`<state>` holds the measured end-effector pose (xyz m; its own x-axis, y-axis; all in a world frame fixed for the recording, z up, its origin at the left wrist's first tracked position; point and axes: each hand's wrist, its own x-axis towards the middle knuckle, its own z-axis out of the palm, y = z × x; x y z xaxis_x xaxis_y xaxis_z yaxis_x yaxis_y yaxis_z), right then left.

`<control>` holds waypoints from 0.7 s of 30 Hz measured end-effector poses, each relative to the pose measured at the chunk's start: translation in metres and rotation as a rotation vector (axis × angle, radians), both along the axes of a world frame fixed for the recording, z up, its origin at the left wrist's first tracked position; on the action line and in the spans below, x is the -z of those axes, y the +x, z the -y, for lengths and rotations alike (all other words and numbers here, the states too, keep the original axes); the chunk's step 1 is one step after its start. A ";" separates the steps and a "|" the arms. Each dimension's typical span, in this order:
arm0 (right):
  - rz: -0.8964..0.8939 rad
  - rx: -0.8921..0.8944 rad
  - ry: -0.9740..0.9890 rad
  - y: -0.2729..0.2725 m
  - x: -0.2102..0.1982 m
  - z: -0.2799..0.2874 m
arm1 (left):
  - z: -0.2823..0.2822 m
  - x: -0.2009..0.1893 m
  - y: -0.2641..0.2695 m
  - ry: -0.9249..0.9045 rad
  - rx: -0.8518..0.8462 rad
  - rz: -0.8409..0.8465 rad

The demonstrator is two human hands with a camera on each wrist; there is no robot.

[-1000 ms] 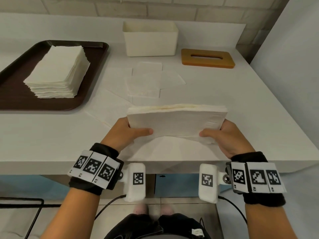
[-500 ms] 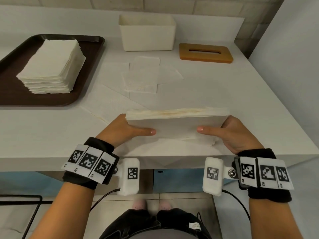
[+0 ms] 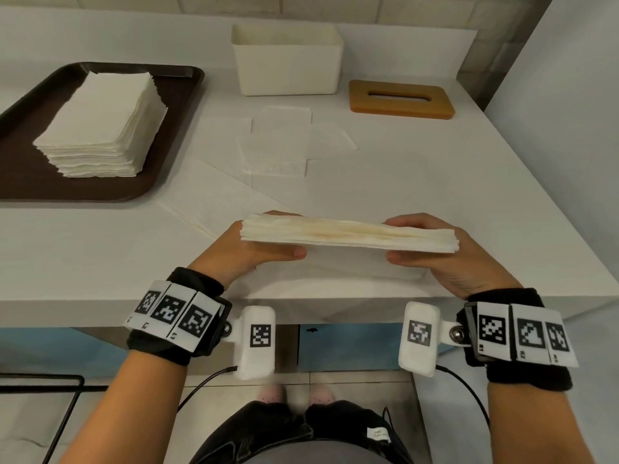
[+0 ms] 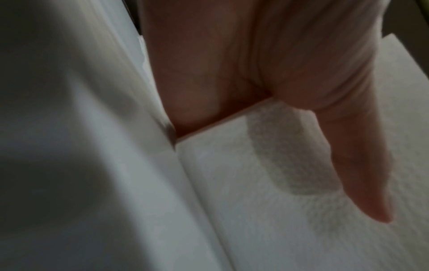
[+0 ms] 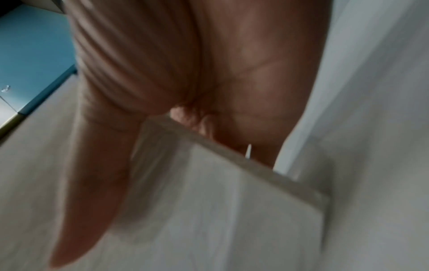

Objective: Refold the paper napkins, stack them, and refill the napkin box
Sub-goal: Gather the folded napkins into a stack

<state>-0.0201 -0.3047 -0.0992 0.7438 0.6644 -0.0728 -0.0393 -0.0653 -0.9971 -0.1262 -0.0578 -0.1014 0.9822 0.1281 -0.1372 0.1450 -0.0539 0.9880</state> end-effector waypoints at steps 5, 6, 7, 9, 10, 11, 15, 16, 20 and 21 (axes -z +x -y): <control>-0.024 0.059 -0.028 0.000 0.003 -0.011 | 0.002 -0.003 0.003 0.060 -0.024 -0.027; -0.028 0.082 -0.028 0.001 0.001 -0.012 | 0.002 -0.005 0.004 0.063 -0.052 -0.026; -0.042 0.105 -0.015 0.002 -0.003 -0.014 | 0.002 -0.008 0.005 0.051 -0.080 -0.019; -0.047 0.123 0.026 0.007 -0.014 -0.018 | 0.000 -0.015 0.010 -0.015 -0.110 0.017; -0.028 0.110 0.043 0.011 -0.021 -0.021 | -0.003 -0.021 0.014 -0.030 -0.118 0.035; 0.000 0.097 0.053 0.017 -0.029 -0.025 | -0.006 -0.026 0.019 -0.038 -0.133 0.047; 0.103 0.106 0.051 0.052 -0.073 -0.046 | -0.029 -0.061 0.051 -0.068 -0.159 0.138; 0.119 0.097 0.070 0.061 -0.086 -0.052 | -0.035 -0.074 0.060 -0.072 -0.161 0.160; 0.030 0.064 0.224 0.099 -0.135 -0.078 | -0.059 -0.128 0.097 -0.098 -0.146 0.231; -0.013 0.032 0.254 0.107 -0.145 -0.085 | -0.065 -0.139 0.107 -0.095 -0.146 0.238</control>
<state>0.0873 -0.2201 0.0454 0.7648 0.6388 0.0843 -0.0499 0.1892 -0.9807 -0.0193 0.0067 0.0381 0.9604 0.2679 0.0764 -0.0916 0.0445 0.9948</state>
